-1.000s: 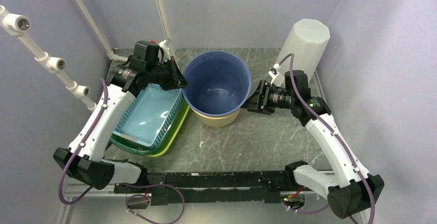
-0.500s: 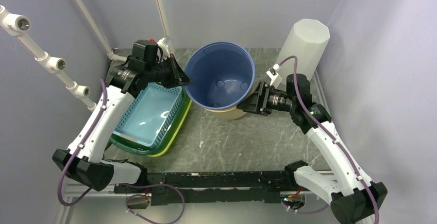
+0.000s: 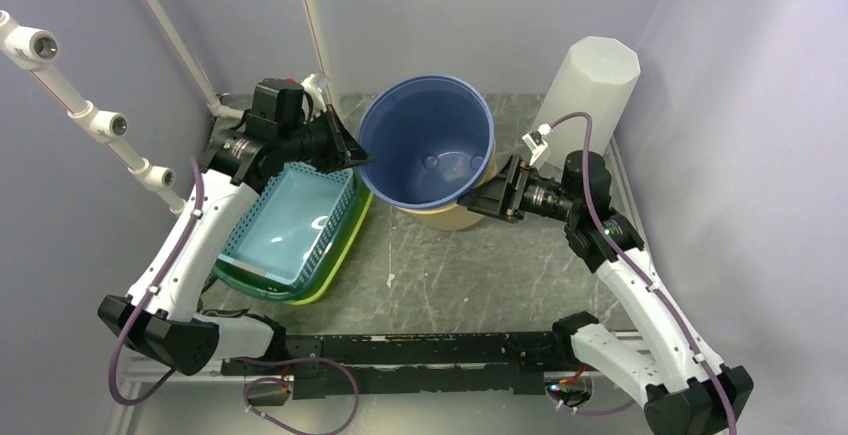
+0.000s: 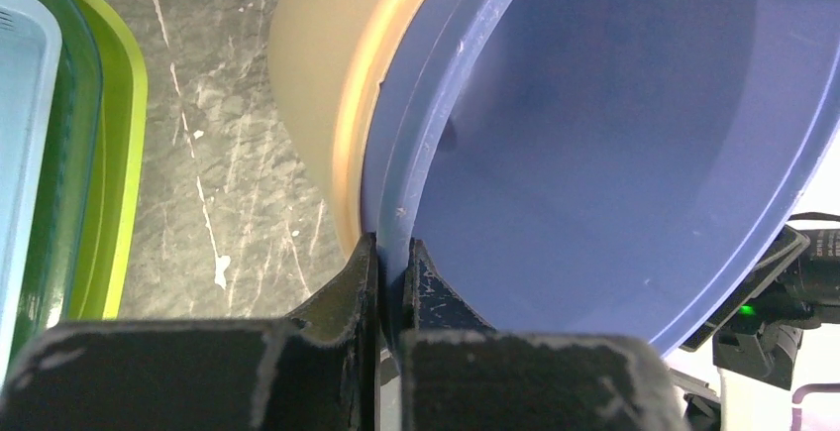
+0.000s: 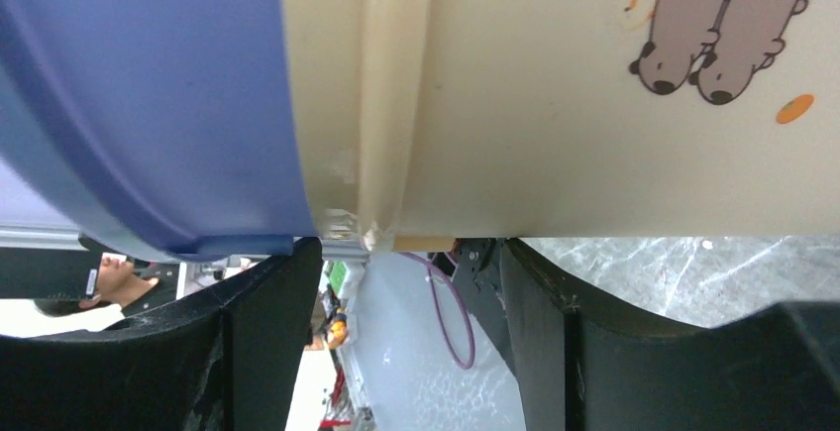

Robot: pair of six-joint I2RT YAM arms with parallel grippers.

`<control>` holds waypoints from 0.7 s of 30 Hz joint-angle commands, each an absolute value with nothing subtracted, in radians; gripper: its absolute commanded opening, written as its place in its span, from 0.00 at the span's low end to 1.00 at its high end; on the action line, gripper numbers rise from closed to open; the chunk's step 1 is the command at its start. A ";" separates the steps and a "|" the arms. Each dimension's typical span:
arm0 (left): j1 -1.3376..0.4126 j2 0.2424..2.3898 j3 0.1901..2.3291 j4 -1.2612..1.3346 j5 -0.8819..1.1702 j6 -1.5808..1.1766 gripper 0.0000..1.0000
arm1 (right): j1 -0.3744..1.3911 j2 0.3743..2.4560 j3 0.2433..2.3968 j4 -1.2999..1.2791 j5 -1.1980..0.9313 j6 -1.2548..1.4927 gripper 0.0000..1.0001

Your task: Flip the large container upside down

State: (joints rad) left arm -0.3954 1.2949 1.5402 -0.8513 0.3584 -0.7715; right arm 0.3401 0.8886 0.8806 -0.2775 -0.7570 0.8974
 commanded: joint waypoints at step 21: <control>-0.426 1.219 1.585 -0.677 0.669 -0.865 0.03 | 0.337 0.933 0.864 -0.318 -0.450 0.865 0.61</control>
